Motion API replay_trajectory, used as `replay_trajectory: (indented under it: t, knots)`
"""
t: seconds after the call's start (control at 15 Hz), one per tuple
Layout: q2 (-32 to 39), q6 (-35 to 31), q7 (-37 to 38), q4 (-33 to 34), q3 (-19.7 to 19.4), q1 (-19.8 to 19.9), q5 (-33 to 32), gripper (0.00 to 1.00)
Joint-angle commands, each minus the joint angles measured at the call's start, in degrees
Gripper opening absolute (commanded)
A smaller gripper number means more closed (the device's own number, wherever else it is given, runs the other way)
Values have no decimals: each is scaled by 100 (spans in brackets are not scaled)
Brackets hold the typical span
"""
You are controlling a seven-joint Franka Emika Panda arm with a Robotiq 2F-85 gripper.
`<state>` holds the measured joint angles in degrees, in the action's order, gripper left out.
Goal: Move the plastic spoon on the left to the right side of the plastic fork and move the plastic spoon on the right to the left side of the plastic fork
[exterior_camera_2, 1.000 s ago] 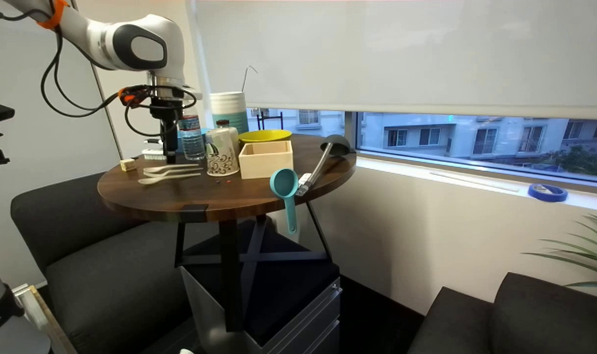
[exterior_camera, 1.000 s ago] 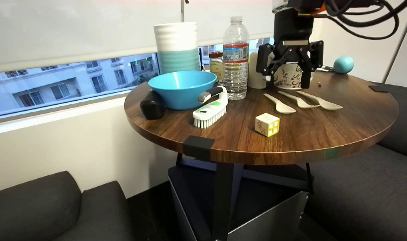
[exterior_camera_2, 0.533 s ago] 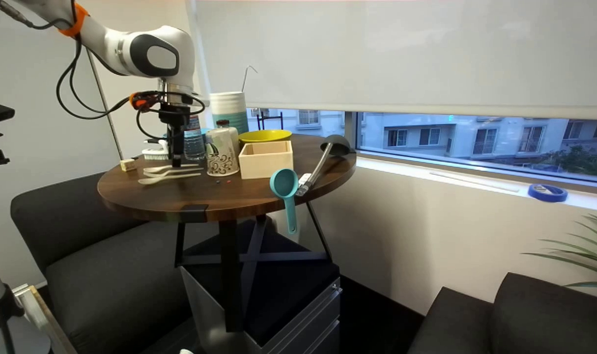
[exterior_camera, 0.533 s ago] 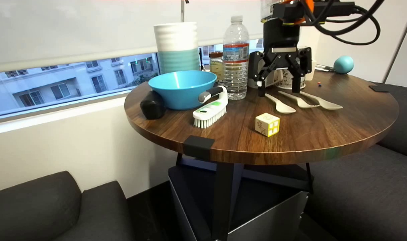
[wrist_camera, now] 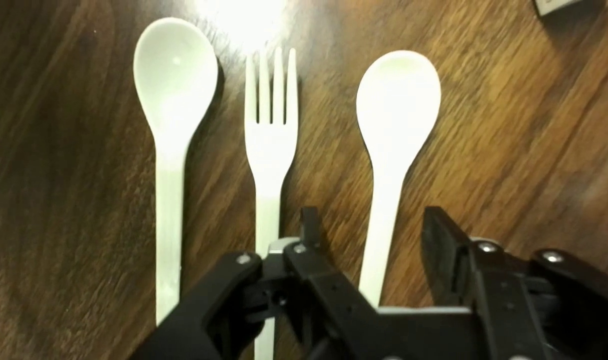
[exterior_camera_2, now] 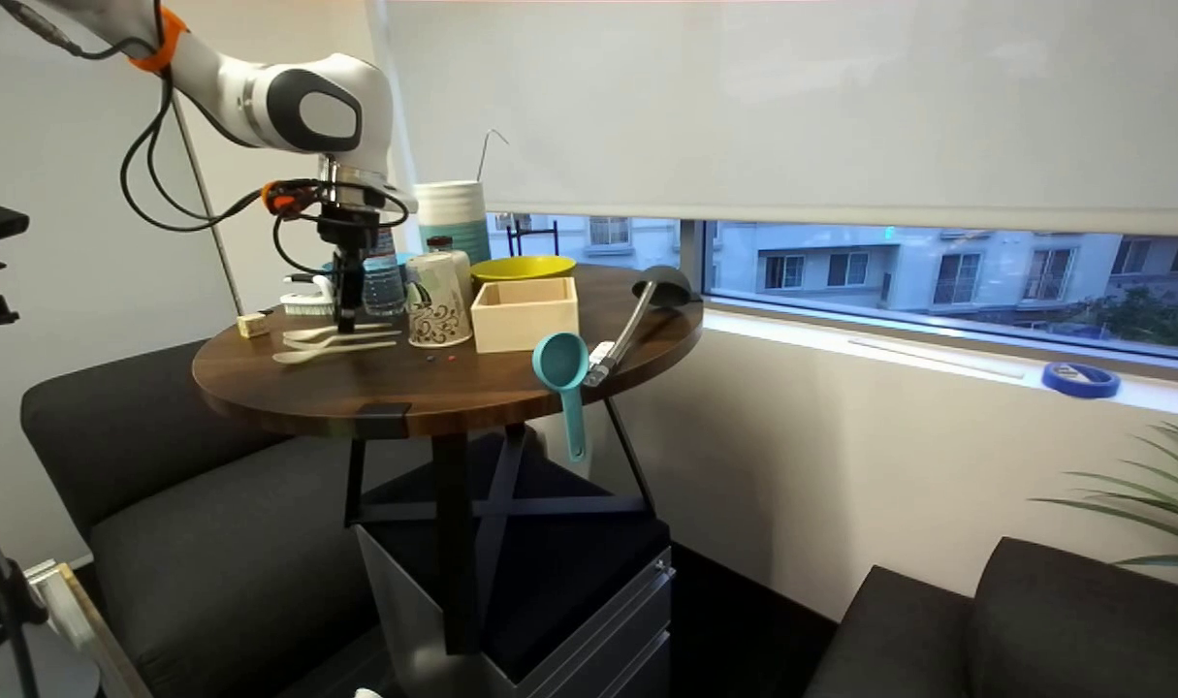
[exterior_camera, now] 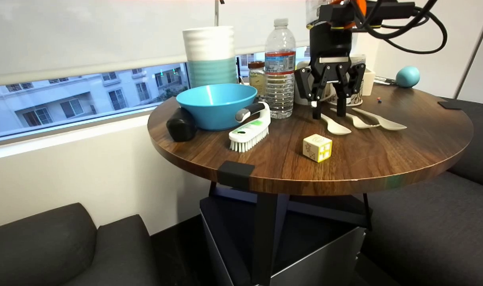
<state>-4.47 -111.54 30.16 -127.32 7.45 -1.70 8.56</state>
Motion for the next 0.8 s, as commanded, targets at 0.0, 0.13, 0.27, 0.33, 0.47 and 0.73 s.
replay_trajectory:
  t: [0.0, 0.13, 0.27, 0.33, 0.47, 0.73]
  knots:
    - [166, 192, 38, 208, -74, -95, 217, 44]
    - [201, 212, 30, 236, -80, -95, 229, 41]
    - [239, 219, 20, 251, -84, -96, 242, 28]
    - [257, 229, 13, 263, -87, -95, 253, 52]
    - [288, 254, 8, 286, -93, -97, 268, 12]
    - [372, 360, -22, 380, -114, -95, 317, 2]
